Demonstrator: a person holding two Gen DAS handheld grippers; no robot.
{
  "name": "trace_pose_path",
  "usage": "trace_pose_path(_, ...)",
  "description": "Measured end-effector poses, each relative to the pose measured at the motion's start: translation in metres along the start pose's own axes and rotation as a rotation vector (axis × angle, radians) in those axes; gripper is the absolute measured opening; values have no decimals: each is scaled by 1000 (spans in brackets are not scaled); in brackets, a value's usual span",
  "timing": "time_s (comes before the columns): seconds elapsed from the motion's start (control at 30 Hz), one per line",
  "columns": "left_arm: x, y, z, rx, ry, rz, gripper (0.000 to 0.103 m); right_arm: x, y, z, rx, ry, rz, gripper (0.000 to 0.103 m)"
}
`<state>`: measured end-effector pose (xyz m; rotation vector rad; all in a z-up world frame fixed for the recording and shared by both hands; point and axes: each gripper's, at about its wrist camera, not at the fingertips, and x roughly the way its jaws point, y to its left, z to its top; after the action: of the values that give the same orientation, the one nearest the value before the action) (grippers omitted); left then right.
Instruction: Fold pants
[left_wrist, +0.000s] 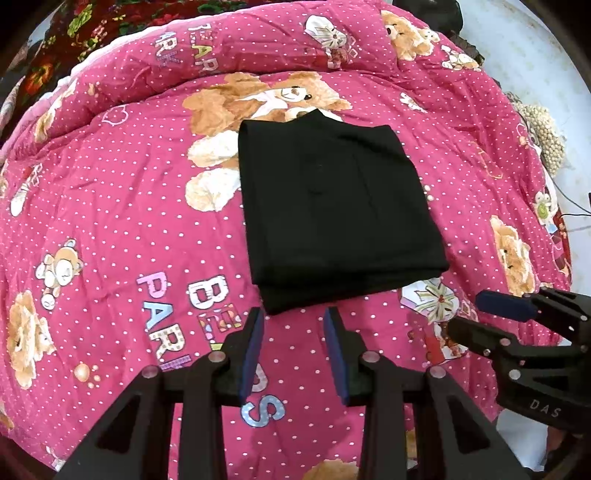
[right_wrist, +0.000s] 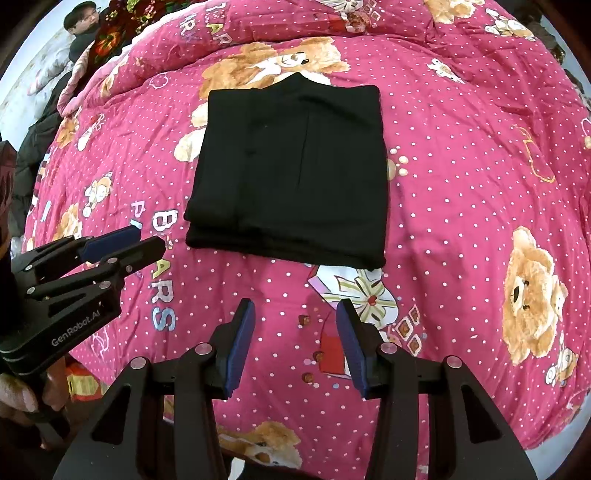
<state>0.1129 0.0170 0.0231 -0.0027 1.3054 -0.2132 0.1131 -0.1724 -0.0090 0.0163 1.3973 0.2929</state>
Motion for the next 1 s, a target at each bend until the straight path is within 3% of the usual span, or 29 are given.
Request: trace_pose_path(1.0, 0, -3, 0, 18, 8, -14, 36, 2, 2, 0, -2, 4, 0, 46)
